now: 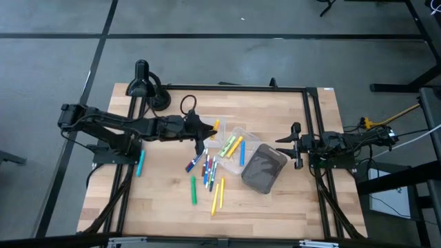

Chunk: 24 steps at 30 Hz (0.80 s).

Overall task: Pick & Place Markers
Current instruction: Put the yellow highlighter pen into the right transparent bin

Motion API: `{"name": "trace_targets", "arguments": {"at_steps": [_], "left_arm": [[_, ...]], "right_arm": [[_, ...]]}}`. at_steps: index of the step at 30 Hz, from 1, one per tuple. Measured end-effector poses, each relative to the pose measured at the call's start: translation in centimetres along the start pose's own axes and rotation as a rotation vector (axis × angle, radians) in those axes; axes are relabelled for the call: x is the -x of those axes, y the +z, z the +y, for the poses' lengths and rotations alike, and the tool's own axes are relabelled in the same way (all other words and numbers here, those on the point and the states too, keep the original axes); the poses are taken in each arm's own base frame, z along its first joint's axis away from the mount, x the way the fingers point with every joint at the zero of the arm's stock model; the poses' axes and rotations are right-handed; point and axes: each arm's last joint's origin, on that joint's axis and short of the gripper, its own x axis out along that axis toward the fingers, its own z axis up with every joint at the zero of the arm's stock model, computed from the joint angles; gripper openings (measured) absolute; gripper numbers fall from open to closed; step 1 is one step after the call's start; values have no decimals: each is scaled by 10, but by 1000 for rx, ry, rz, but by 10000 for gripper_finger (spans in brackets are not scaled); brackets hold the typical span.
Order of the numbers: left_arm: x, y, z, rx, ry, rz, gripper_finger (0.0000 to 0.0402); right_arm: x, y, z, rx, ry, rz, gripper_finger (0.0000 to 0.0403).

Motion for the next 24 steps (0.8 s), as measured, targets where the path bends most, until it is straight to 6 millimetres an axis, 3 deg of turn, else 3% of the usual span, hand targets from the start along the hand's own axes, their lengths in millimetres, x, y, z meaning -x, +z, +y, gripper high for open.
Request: {"name": "trace_targets", "arguments": {"at_steps": [9, 13, 24], "left_arm": [[1, 29, -7, -76, -21, -38, 63], [-5, 33, -9, -83, 7, -36, 63], [-49, 40, -22, -151, 40, 107, 63]], "right_arm": [[0, 0, 0, 0, 0, 0, 152], [0, 0, 0, 0, 0, 0, 152], [0, 0, 0, 0, 0, 0, 152]]}}
